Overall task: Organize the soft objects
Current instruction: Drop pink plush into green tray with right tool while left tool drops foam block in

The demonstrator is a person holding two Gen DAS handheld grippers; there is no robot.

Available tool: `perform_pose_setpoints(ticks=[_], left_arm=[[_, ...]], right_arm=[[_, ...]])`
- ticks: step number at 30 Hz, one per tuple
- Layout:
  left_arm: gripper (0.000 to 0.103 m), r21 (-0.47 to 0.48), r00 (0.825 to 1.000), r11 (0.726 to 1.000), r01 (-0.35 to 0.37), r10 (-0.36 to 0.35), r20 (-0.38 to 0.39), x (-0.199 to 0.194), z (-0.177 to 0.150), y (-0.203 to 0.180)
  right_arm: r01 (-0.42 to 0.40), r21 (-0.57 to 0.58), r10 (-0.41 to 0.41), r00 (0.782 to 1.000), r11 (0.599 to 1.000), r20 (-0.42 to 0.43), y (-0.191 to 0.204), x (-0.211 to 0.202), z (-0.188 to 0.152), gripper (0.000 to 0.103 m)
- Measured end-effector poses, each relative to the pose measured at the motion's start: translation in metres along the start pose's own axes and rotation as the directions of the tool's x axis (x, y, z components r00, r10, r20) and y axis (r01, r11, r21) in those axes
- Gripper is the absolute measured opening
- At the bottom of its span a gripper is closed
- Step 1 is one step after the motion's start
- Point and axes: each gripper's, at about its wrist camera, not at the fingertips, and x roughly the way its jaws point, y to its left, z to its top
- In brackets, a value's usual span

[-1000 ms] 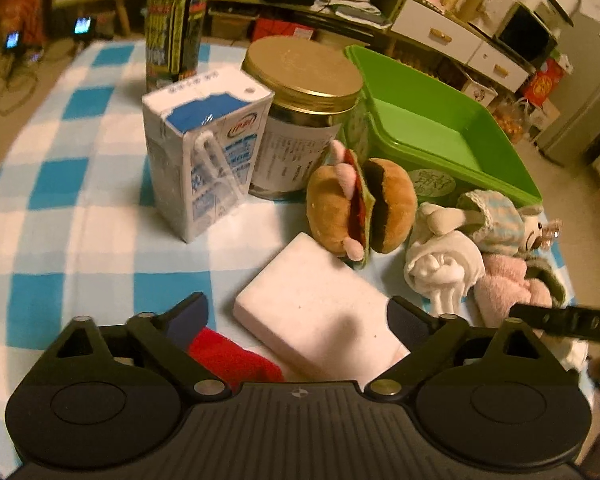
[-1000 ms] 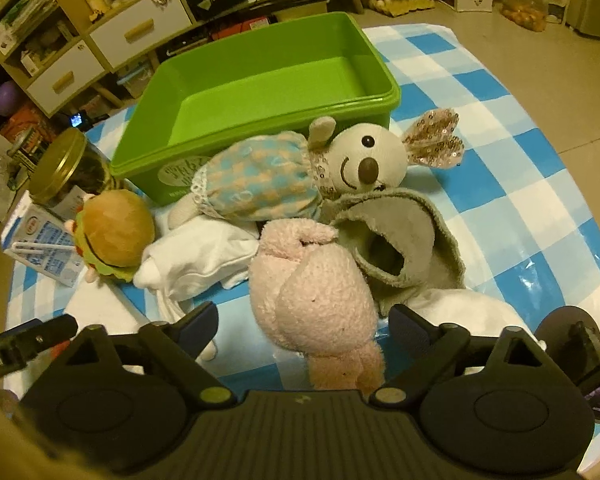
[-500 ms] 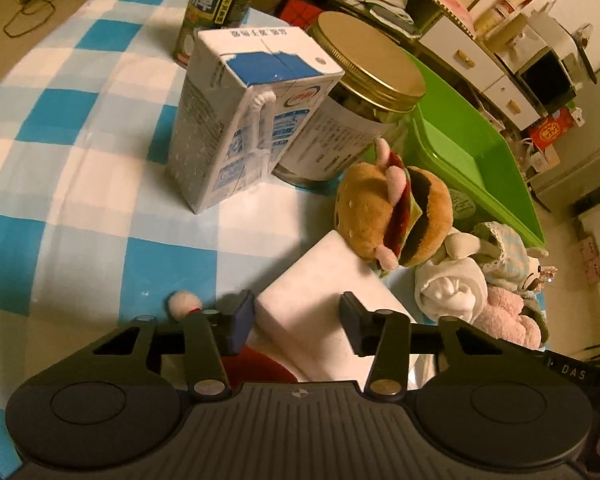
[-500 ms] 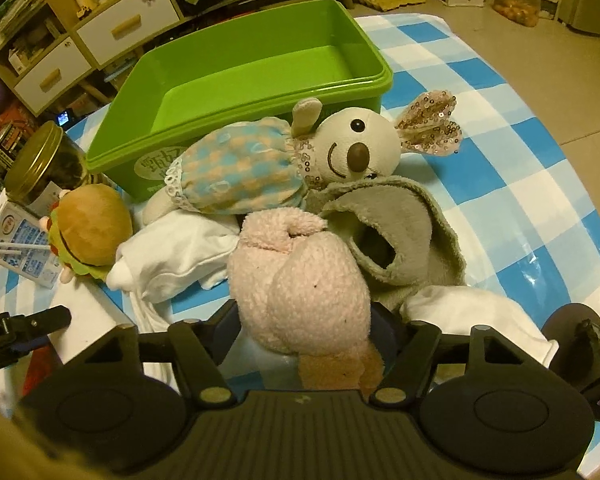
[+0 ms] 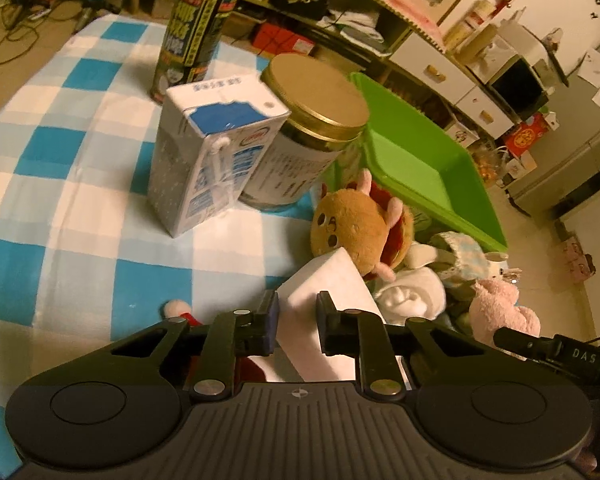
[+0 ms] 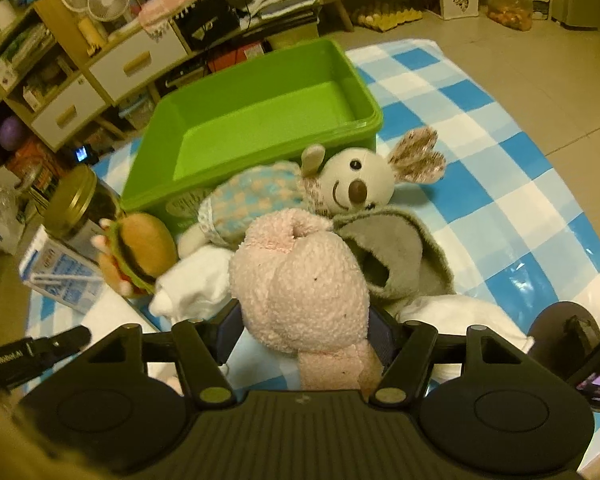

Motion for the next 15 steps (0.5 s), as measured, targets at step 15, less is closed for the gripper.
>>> perform_pose_setpoints(ticks=[15], left_arm=[[0.016,0.035,0.99,0.997,0.073,-0.076,0.121,-0.031,0.018,-0.037]], right_arm=[[-0.096,0.06,0.091,0.992,0.994,0.093,-0.005,-0.032,0.025,0.032]])
